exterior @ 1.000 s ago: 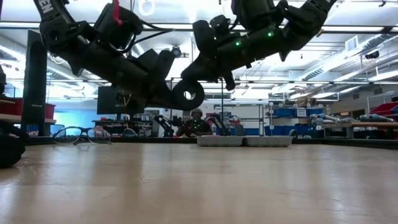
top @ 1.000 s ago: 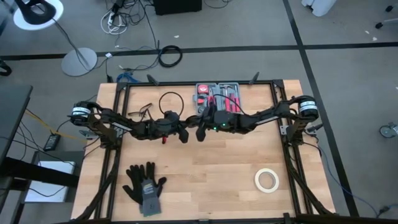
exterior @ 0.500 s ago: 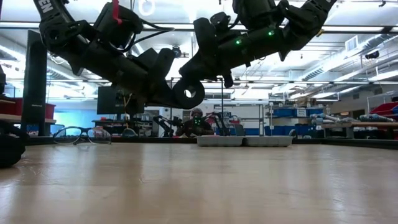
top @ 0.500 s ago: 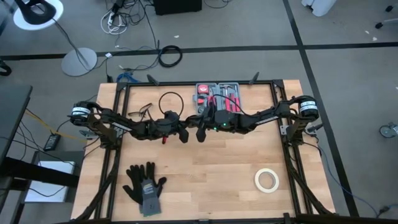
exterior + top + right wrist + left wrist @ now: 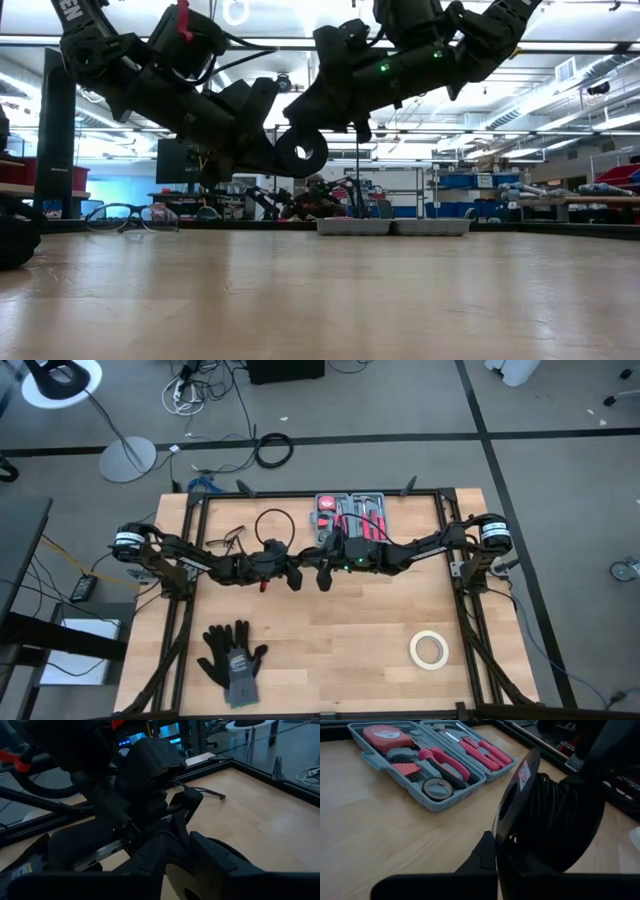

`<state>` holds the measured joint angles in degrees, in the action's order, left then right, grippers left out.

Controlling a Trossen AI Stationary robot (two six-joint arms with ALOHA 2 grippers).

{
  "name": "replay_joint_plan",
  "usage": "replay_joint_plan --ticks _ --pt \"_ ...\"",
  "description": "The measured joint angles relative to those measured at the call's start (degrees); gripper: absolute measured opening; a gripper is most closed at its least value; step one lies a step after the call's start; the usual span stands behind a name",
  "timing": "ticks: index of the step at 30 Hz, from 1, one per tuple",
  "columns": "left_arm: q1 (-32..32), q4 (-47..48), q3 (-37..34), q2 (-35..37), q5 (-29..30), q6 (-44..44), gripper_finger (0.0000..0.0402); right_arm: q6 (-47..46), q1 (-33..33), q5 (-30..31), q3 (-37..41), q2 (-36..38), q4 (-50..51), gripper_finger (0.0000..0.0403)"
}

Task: Coil cords
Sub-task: Coil the black wire onto the black spool

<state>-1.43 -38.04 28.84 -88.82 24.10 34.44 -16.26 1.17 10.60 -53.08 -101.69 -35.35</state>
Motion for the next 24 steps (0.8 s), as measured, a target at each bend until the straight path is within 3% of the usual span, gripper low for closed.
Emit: replay_joint_plan --ticks 7,15,20,24 --pt "0.0 0.0 -0.1 0.0 -0.3 0.0 0.0000 0.0 0.0 -6.9 0.0 0.0 -0.1 0.0131" --pt "0.0 -0.8 -0.1 0.2 0.2 0.0 0.0000 -1.4 0.2 -15.0 0.1 1.0 5.5 0.0134" --pt "0.0 -1.6 -0.1 0.1 -0.6 -1.0 0.0000 -1.8 0.4 -14.2 0.1 6.4 18.9 0.0127" --pt "0.0 -1.6 -0.2 0.1 -1.4 -1.0 0.0000 -0.4 -1.5 -8.1 1.0 12.3 27.9 0.0117"
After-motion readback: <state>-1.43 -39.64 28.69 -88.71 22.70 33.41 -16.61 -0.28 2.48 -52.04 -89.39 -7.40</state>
